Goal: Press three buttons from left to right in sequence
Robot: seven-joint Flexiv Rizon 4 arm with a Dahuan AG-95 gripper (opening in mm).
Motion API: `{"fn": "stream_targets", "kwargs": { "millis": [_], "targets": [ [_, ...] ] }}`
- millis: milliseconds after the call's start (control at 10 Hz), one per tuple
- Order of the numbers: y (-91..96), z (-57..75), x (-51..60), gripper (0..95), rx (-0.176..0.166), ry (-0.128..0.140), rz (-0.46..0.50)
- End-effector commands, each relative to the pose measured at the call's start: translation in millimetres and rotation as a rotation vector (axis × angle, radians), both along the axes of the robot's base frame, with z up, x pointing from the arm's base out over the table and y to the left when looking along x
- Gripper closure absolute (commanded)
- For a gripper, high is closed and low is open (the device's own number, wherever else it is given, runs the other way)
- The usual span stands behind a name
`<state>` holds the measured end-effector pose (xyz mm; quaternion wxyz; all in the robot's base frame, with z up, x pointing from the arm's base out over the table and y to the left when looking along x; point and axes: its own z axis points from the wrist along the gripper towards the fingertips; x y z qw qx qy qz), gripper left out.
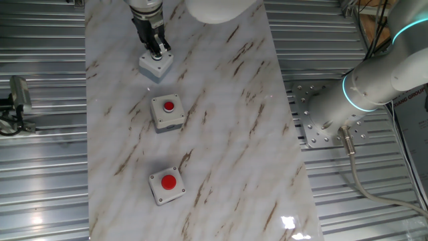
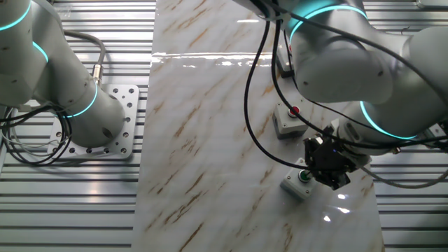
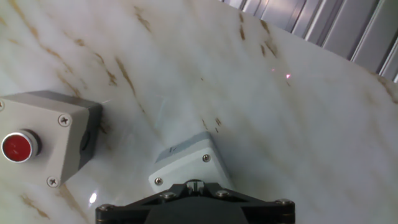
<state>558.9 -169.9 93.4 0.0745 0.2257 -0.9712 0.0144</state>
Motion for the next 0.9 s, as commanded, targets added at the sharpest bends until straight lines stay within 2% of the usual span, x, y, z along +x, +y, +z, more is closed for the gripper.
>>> {"fn": "stream_targets", "kwargs": {
  "millis": [100, 400, 600, 900],
  "targets": [
    [1.0, 0.2, 3.2, 95.0, 0.0, 0.006, 0.001],
    [3.1, 1.9, 7.9, 95.0, 0.002, 0.02, 0.001],
    [2.2, 0.9, 6.1, 95.0, 0.009, 0.023, -0.009],
    [-0.8, -2.3, -0.4, 95.0, 0.022, 0.013, -0.006]
  ]
}}
